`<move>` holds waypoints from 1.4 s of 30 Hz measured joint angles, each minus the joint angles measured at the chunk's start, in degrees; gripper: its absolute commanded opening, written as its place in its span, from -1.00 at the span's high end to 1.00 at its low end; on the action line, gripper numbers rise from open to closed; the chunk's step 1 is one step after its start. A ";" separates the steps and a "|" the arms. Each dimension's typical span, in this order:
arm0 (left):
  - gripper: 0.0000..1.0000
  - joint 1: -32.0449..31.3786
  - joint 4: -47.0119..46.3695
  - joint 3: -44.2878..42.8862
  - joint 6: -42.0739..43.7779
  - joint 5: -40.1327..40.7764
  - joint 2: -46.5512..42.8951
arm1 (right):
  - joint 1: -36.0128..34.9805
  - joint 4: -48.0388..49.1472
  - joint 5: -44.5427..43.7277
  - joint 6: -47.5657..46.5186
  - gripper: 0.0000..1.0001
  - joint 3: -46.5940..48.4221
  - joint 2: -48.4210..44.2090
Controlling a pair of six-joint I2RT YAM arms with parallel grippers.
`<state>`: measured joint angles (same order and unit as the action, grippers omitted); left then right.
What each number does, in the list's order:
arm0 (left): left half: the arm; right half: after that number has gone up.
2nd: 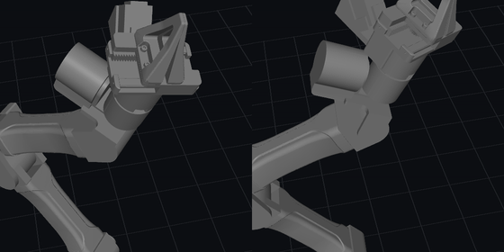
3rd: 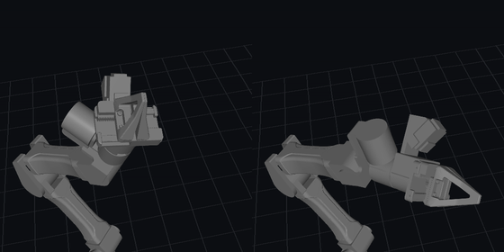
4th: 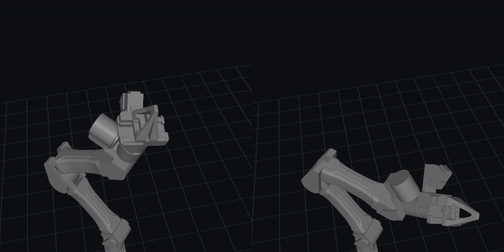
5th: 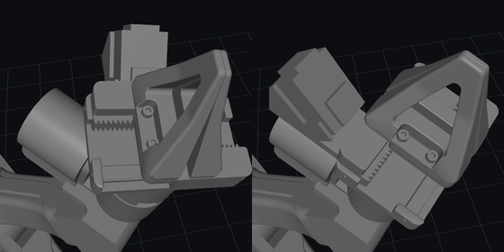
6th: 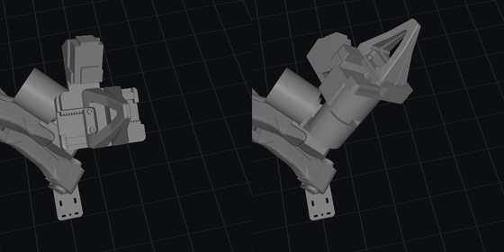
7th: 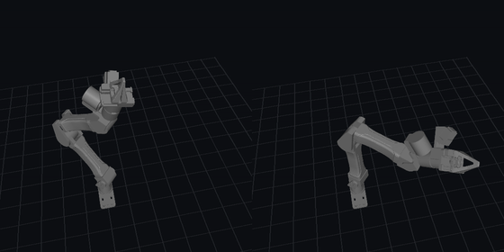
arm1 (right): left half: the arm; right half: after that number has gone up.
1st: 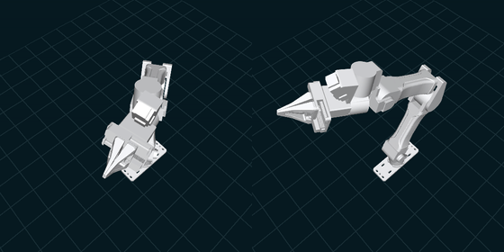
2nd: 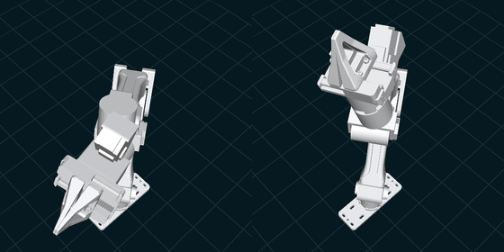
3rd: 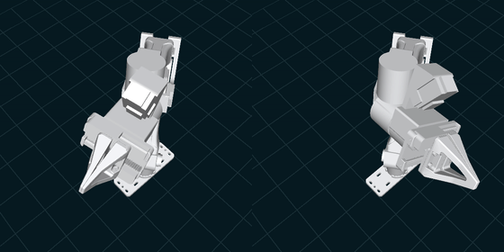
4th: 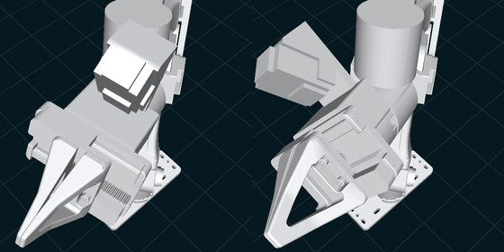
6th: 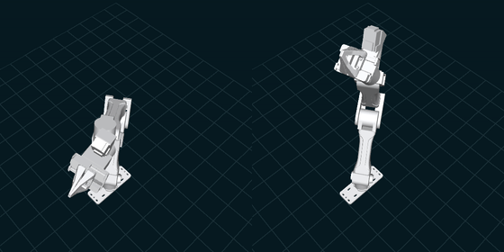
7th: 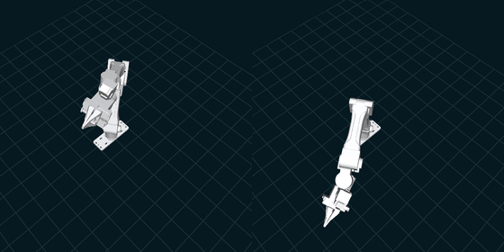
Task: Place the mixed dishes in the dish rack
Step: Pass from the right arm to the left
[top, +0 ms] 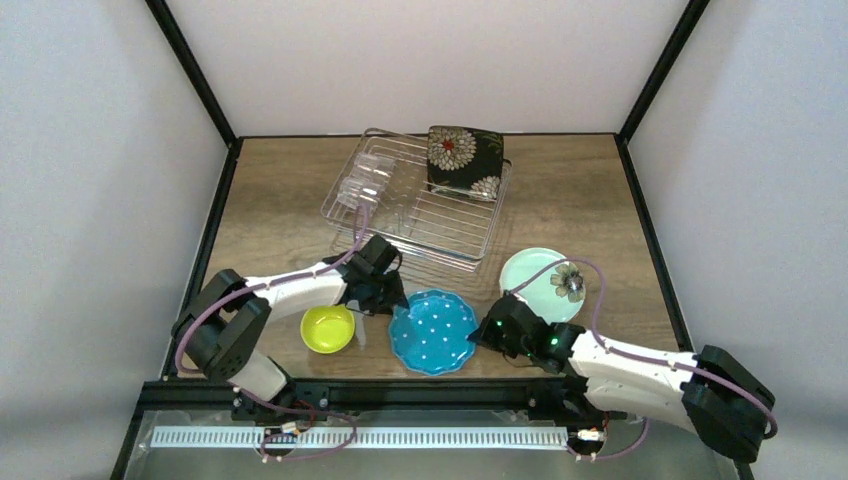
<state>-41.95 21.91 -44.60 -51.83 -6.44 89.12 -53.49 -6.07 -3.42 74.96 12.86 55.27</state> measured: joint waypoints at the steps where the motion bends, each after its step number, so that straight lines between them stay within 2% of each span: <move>1: -0.86 0.02 -1.03 0.50 -0.15 -0.79 -0.17 | -0.02 -1.33 0.02 0.00 0.99 0.04 -0.98; 8: -0.86 0.02 -8.63 3.50 1.42 -7.80 -0.72 | -0.02 -7.15 -0.22 -0.33 0.99 1.73 -3.39; 14: -0.84 0.02 -9.09 4.79 5.64 -12.02 -2.36 | -0.13 -10.25 -1.03 -0.74 0.99 2.23 -5.77; 23: -0.78 0.17 -9.99 9.70 8.46 -18.14 -9.75 | -0.15 -11.61 -1.29 -1.46 0.99 2.29 -6.45; 36: -0.76 0.48 -13.46 12.39 7.17 -20.70 -13.88 | -0.13 -12.79 -2.01 -3.37 0.99 5.33 -6.21; 40: -0.64 0.50 -14.60 12.48 6.56 -21.07 -14.01 | -0.11 -12.15 -1.90 -3.74 0.99 6.23 -5.57; 42: -0.47 0.52 -15.45 12.48 6.12 -21.09 -14.03 | -0.11 -11.91 -1.90 -3.91 0.99 6.88 -5.18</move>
<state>-41.43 6.46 -32.12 -45.71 -27.53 75.09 -53.60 -17.98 -5.32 71.05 19.75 50.09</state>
